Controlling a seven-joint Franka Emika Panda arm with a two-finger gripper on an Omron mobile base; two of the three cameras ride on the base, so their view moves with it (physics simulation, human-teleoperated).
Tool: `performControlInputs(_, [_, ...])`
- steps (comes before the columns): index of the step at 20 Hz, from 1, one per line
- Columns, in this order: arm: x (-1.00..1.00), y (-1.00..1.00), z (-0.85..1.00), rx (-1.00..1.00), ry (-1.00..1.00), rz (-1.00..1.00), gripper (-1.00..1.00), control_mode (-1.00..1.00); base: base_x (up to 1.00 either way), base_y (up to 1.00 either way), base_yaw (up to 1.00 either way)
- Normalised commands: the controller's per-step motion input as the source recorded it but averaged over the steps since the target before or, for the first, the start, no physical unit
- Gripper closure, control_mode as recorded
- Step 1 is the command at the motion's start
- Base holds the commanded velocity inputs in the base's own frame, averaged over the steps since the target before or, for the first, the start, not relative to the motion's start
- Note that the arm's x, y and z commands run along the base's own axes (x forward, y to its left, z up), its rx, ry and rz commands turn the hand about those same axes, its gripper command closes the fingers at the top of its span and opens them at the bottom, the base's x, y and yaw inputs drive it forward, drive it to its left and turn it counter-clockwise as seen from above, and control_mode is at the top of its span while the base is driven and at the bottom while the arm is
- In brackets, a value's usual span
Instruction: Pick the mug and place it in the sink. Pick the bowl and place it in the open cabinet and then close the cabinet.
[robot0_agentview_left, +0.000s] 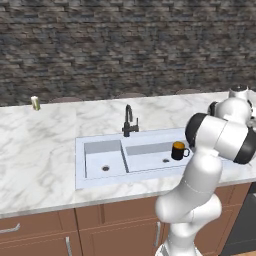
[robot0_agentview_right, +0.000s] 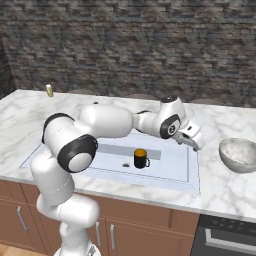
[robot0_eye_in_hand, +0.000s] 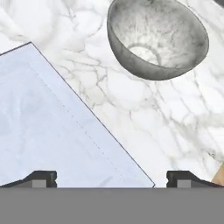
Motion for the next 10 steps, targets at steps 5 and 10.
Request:
performControlInputs(5, [0.00, -0.05, 0.00, -0.02, -0.12, -0.60, -1.00, -1.00, 0.00, 0.00, 0.00])
performControlInputs(10, [-0.01, -0.01, 0.00, 0.00, -0.18, -0.56, -1.00, -1.00, 0.00, 0.00, 0.00])
